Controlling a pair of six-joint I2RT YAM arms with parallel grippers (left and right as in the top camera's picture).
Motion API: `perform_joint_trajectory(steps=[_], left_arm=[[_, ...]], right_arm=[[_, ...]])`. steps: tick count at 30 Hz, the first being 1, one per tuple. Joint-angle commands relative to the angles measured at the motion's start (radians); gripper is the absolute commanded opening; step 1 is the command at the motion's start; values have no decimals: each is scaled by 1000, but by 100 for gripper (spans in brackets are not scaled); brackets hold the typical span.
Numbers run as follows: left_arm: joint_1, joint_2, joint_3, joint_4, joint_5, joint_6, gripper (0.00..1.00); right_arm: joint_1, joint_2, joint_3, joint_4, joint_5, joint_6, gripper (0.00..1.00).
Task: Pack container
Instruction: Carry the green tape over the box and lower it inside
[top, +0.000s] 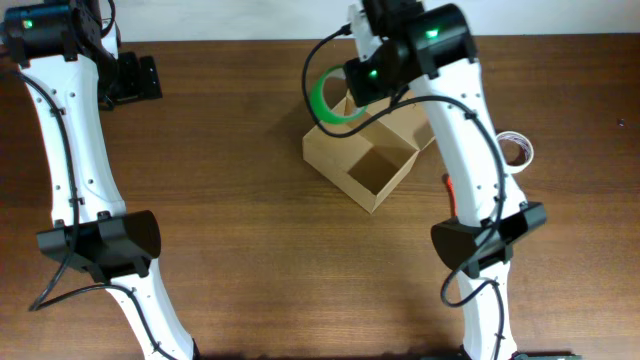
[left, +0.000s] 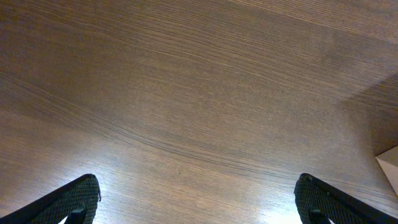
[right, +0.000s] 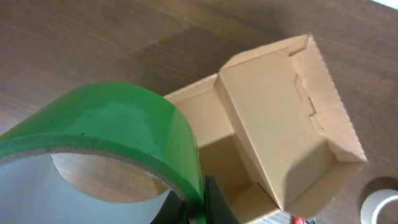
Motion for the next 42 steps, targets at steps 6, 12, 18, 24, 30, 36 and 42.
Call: perform_joint_trajectory(steps=[6, 12, 18, 24, 30, 36, 42], left_arm=[[2, -8, -4, 2, 10, -14, 100], [2, -8, -4, 2, 10, -13, 100], [2, -8, -4, 2, 10, -14, 100], [2, -8, -4, 2, 10, -14, 100], [2, -8, -4, 2, 10, -14, 100], [2, -8, -4, 2, 10, -14, 100], [2, -8, -4, 2, 10, -14, 100]], right_arm=[[-13, 119, -50, 8, 49, -6, 4], [-19, 168, -55, 21, 34, -2, 4], [-21, 211, -75, 31, 32, 5, 4], [-32, 239, -129, 56, 32, 14, 4], [-34, 239, -225, 116, 32, 16, 4], [-39, 239, -303, 135, 32, 19, 4], [-47, 238, -293, 136, 32, 11, 4]])
